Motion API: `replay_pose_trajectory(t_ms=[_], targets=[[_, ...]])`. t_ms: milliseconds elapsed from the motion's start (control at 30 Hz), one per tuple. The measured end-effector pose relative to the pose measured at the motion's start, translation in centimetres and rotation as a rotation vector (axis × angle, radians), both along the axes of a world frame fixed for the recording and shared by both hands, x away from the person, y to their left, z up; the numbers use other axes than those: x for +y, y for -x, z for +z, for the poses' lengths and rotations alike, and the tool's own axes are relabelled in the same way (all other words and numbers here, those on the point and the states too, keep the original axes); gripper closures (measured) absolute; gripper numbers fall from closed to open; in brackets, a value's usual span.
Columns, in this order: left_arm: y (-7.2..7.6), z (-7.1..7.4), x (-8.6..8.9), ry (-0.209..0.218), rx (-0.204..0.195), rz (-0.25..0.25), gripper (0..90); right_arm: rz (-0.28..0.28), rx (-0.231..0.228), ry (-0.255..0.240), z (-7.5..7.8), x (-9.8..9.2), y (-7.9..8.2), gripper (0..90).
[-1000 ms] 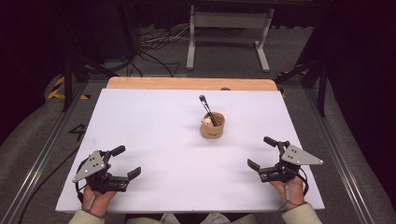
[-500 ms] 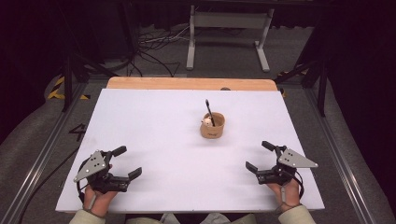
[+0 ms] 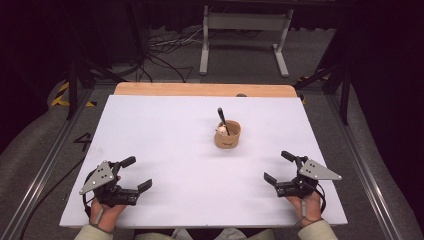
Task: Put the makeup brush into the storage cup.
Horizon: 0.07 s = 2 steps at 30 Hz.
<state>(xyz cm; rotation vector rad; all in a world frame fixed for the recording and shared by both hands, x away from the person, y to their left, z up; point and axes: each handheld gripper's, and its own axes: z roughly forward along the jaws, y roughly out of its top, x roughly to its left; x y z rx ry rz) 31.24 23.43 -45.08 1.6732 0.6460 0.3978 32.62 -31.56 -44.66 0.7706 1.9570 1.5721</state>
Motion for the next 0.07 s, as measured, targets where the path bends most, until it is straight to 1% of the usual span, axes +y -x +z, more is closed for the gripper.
replay_pose_trajectory(t_ms=[67], targets=[[0.00,-0.01,0.02,0.000,0.000,0.001,3.1,0.000,-0.001,0.000,0.02,0.00,0.02,0.0]])
